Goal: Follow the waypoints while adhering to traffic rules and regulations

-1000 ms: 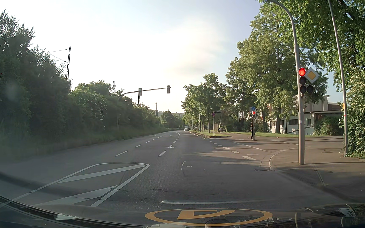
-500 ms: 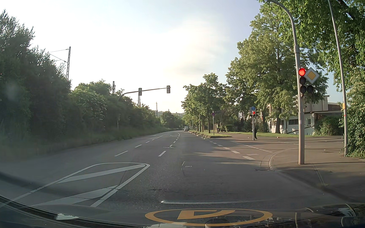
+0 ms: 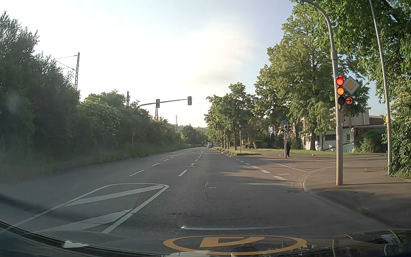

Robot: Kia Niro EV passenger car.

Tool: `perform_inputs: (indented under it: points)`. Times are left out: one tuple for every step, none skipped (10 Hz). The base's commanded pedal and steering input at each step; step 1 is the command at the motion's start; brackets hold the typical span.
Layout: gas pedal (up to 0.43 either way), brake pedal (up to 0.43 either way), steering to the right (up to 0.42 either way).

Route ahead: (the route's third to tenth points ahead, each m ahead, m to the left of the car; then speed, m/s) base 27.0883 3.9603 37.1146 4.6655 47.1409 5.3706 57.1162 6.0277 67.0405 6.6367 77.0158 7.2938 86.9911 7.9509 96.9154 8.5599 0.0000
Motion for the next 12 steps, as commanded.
perform_inputs:
  points:
    - [0.000,0.268,-0.012]
    - [0.000,0.171,-0.012]
    - [0.000,0.000,-0.012]
    - [0.000,0.000,-0.012]
    - [0.240,0.000,-0.012]
    - [0.319,0.000,-0.012]
    - [0.339,0.000,-0.012]
    - [0.358,0.000,-0.012]
    - [0.429,0.000,-0.012]
    - [0.480,0.000,-0.012]
    - [0.500,0.000,-0.012]
    - [0.512,0.000,-0.016]
